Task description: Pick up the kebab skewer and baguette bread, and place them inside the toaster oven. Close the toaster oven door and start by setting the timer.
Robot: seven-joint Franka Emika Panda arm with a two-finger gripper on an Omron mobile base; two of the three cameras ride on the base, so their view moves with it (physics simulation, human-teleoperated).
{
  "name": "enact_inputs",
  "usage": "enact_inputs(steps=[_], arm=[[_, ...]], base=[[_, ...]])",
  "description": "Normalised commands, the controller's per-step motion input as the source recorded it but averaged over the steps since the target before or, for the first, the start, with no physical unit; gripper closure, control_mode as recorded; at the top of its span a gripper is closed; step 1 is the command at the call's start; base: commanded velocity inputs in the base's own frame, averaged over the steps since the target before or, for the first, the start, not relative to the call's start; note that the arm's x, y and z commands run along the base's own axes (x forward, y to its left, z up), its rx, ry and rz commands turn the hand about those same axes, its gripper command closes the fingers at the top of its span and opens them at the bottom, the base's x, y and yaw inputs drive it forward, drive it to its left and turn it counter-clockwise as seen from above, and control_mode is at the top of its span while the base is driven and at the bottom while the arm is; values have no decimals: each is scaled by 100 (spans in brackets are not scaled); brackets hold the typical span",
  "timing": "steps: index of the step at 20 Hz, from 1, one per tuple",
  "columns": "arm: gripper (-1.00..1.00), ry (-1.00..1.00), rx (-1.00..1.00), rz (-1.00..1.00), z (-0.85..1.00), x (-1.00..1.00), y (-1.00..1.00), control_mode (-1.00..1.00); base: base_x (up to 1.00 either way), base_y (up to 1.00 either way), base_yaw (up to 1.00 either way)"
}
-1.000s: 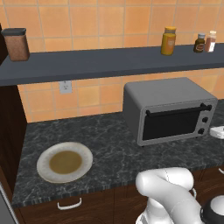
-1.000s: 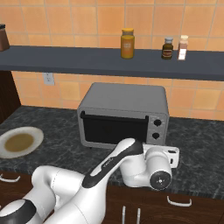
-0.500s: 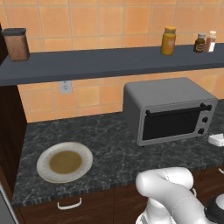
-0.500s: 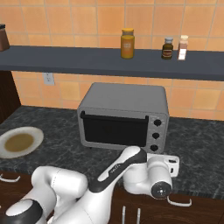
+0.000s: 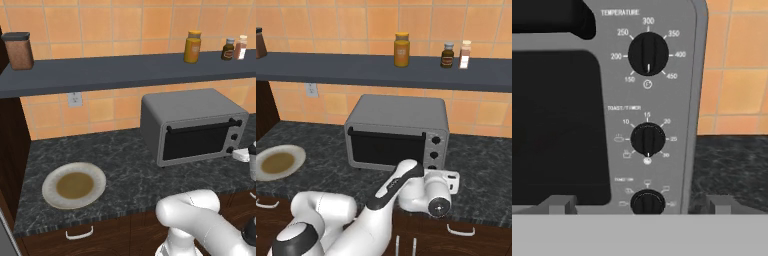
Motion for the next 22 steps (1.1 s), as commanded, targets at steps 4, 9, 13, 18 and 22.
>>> enact_inputs(steps=[4, 9, 13, 18, 22], arm=[[-100, 0, 0, 0, 0, 18, 0, -100], [-100, 0, 0, 0, 0, 4, 0, -100], [-100, 0, 0, 0, 0, 15, 0, -100], [-100, 0, 0, 0, 0, 14, 0, -100], [-100, 0, 0, 0, 0, 11, -1, -100]], base=[[0, 0, 0], [0, 0, 0], [0, 0, 0], [0, 0, 0], [0, 0, 0]])
